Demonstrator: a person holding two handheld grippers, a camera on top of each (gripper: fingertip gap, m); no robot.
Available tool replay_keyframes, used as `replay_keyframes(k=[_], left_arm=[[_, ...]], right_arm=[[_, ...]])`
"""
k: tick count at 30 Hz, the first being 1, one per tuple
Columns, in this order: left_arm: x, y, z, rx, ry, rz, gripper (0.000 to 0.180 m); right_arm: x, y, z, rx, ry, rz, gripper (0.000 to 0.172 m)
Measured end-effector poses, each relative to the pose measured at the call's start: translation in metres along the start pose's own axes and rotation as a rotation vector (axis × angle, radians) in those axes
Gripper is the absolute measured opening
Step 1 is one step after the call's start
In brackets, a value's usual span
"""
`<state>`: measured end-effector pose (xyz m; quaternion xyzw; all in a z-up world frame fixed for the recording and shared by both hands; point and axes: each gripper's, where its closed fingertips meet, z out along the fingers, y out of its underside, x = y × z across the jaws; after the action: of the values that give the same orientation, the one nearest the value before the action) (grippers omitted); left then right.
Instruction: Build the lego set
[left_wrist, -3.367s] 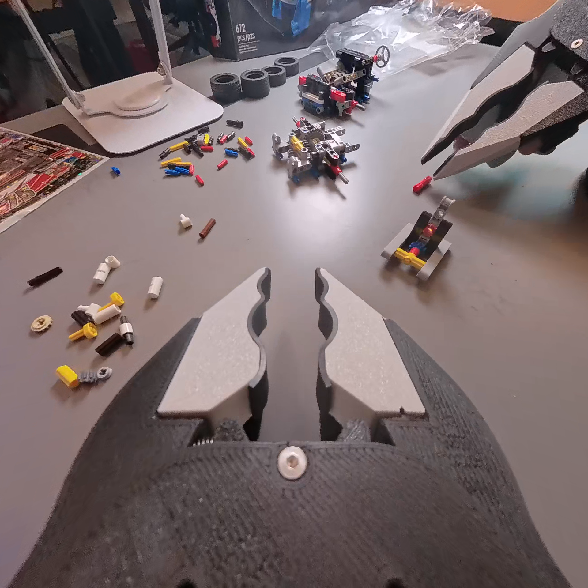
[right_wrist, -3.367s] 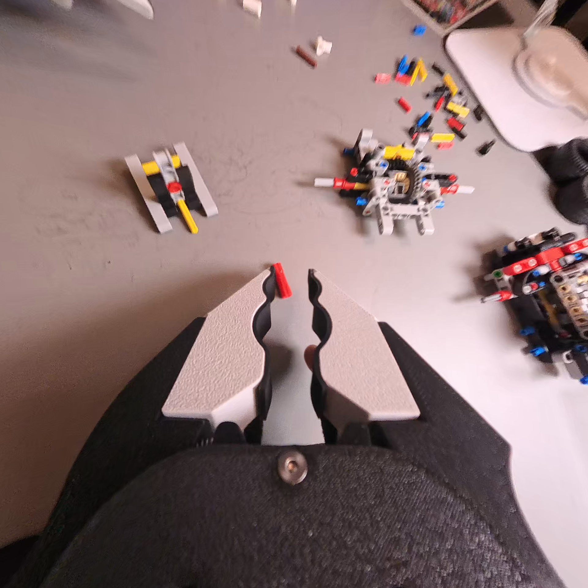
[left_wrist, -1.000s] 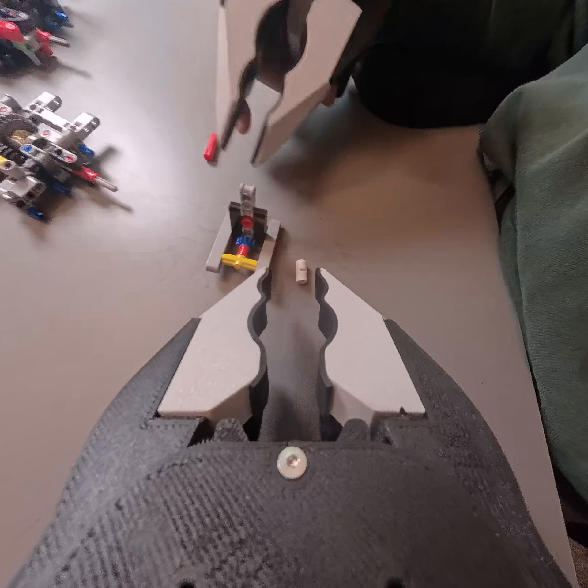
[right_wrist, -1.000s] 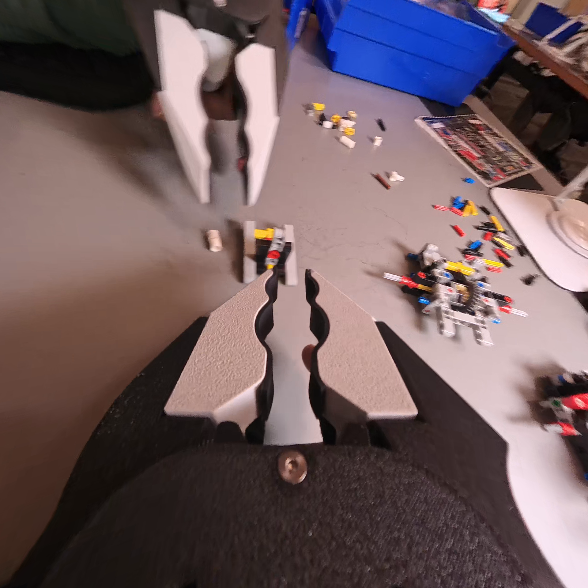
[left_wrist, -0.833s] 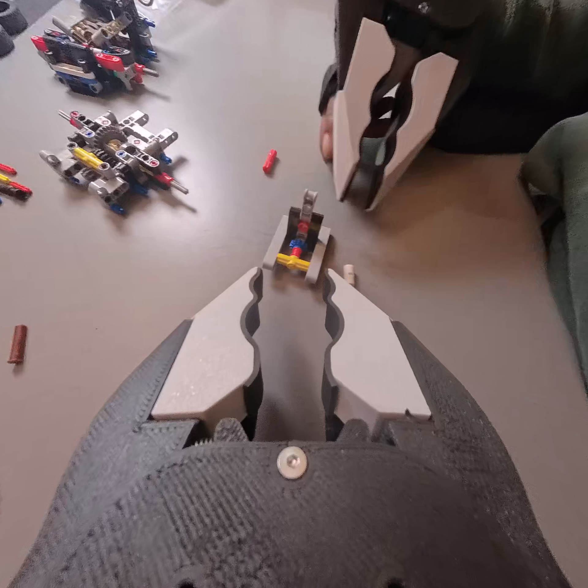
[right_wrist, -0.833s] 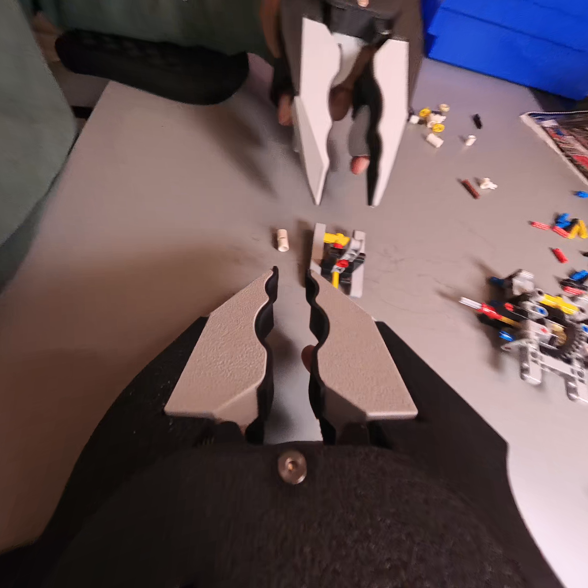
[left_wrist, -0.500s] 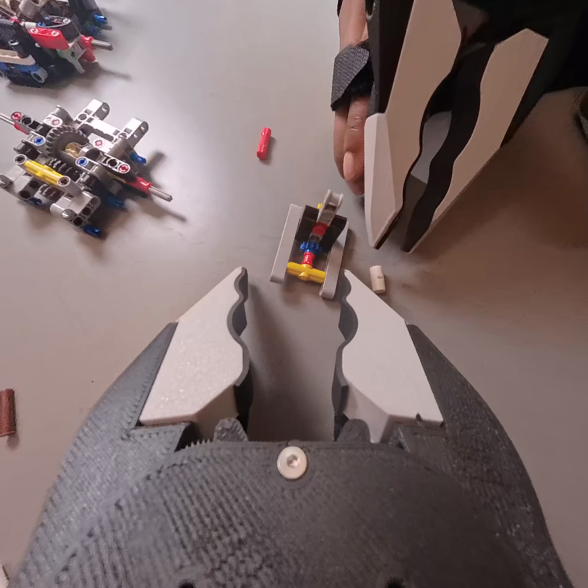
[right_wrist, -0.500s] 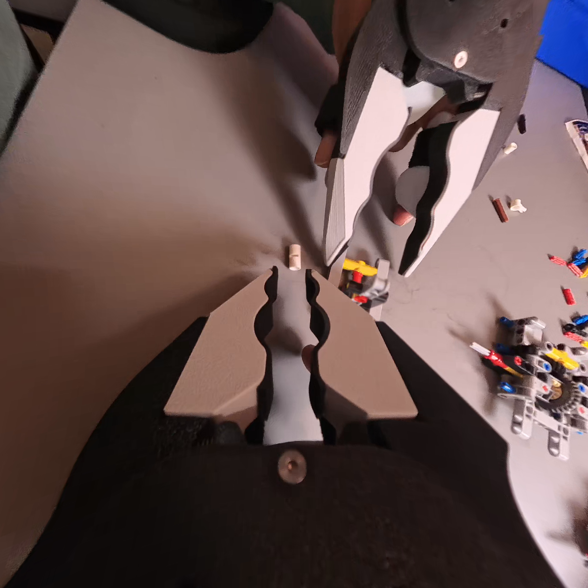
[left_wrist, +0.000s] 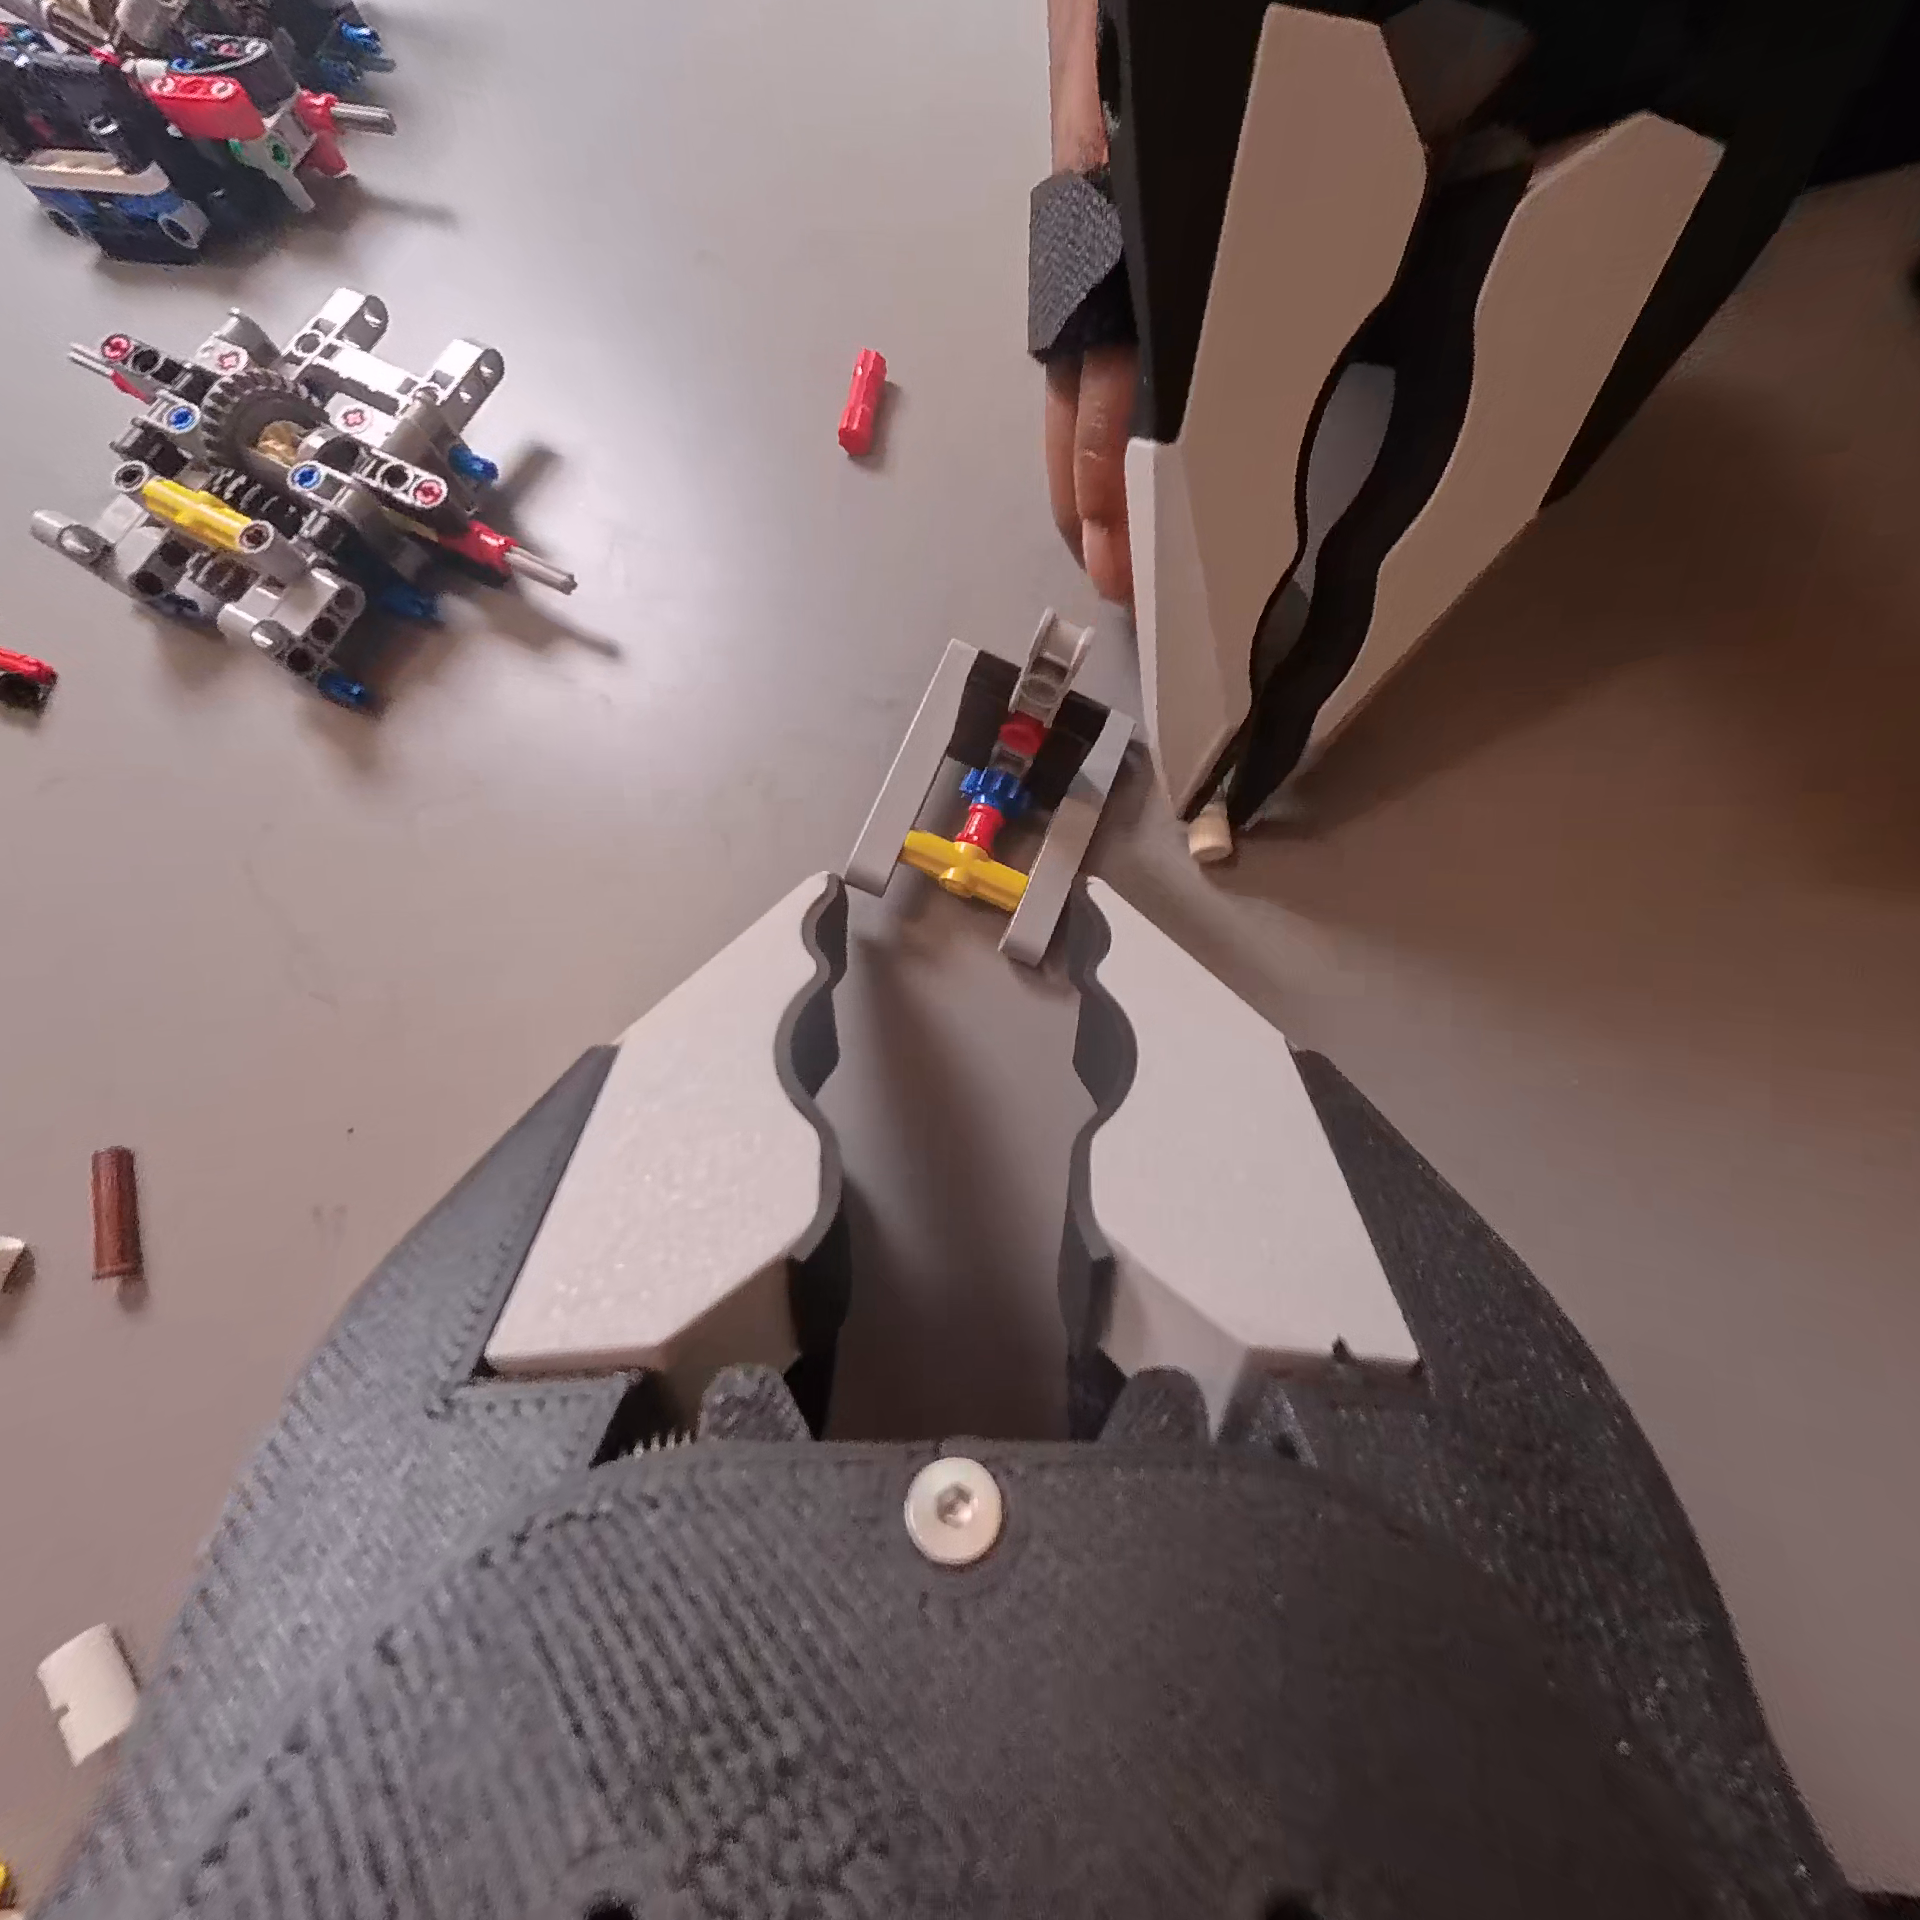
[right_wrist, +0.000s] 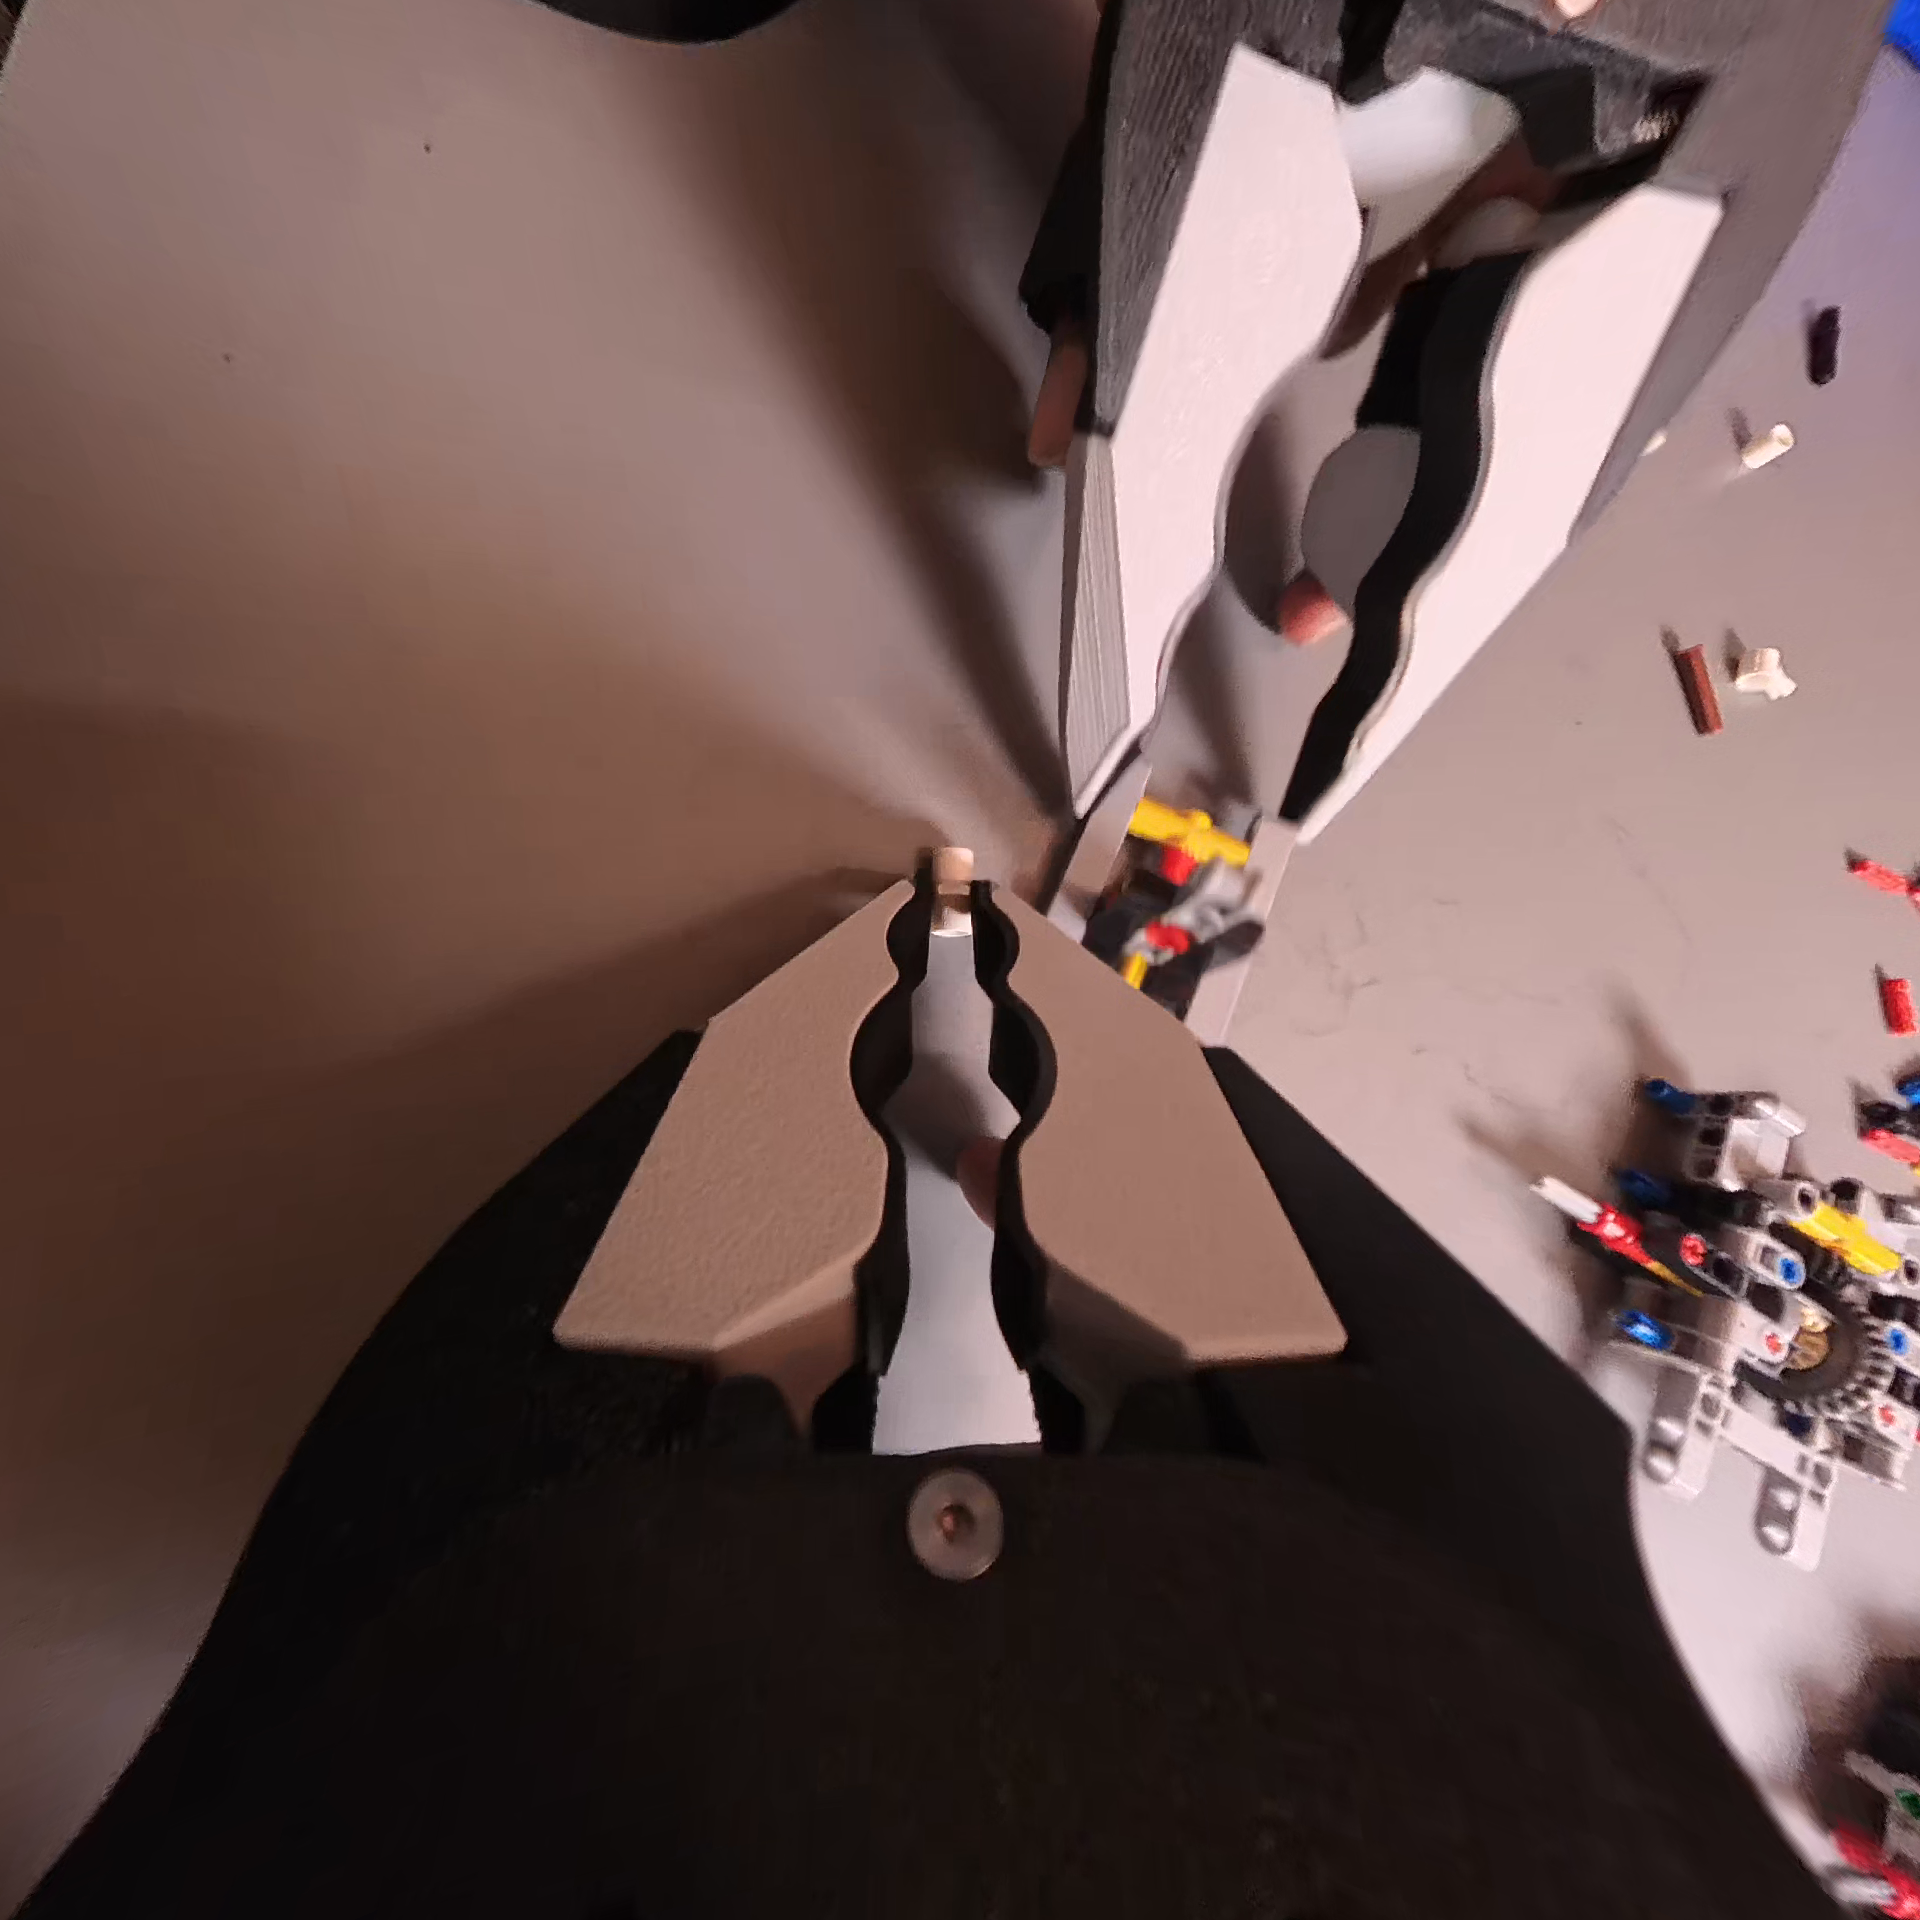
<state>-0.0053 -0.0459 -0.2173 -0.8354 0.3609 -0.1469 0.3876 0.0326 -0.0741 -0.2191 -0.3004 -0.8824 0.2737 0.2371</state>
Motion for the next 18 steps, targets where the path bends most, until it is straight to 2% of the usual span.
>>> replay_keyframes(k=[1,5,11,15,18], left_arm=[[0.001,0.002,-0.002,-0.001,0.002,-0.009,0.042],[0.002,0.010,-0.009,-0.008,0.002,-0.022,0.042],[0.003,0.004,-0.013,0.040,0.021,-0.039,0.056],[0.005,0.004,-0.005,0.035,0.038,-0.024,0.062],[0.008,0.002,0.000,0.012,0.059,0.005,0.058]], right_arm=[[0.000,0.002,-0.003,0.007,-0.009,0.020,0.006],[0.009,0.015,-0.021,0.054,-0.013,0.142,0.006],[0.025,0.028,-0.046,0.138,-0.016,0.347,0.006],[0.025,0.029,-0.048,0.140,-0.026,0.367,0.006],[0.022,0.030,-0.045,0.133,-0.041,0.362,0.006]])
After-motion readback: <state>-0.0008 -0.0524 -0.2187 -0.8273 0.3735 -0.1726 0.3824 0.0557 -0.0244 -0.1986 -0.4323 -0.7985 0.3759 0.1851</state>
